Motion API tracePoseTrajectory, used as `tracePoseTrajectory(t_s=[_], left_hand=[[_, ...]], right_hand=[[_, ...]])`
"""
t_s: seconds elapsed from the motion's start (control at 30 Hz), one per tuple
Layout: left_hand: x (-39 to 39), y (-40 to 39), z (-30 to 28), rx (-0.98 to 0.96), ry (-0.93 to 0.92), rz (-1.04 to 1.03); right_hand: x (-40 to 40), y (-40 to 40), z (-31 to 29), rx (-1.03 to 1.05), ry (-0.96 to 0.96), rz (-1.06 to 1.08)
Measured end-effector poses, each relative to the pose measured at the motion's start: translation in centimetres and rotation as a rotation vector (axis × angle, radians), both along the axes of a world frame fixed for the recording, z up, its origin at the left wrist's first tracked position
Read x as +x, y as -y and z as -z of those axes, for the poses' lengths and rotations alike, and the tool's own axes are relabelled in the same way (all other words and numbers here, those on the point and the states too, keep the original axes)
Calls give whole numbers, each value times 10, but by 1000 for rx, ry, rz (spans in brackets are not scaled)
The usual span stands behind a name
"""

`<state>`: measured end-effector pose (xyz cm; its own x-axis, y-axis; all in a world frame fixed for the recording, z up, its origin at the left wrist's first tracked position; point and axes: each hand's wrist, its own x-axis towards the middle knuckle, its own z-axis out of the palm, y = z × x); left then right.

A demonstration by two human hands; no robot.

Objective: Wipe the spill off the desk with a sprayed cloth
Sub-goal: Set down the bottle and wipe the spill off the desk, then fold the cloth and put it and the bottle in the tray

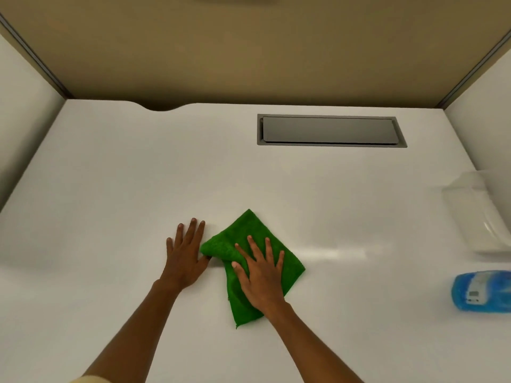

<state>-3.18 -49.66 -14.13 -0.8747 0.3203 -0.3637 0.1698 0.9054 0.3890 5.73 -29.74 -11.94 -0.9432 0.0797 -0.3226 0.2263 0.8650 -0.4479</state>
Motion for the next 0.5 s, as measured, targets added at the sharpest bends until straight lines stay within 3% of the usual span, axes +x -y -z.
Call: tracePoseTrajectory(t_s=[0.1,0.27,0.37,0.5], left_hand=[[-7,-14,-20,88,124,-67],[-17,-44,-70,506,359,-298],[-21,-63,-101,690,569,-389],[-17,-90,-147,1053,853,-492]], right_hand=[[-9,-14,-29,-362,113,152],[-16,-43,-106,-1089,266,592],[-13,-60,-153,-1405,272,765],[30,-89,-179,-1393,102,1208]])
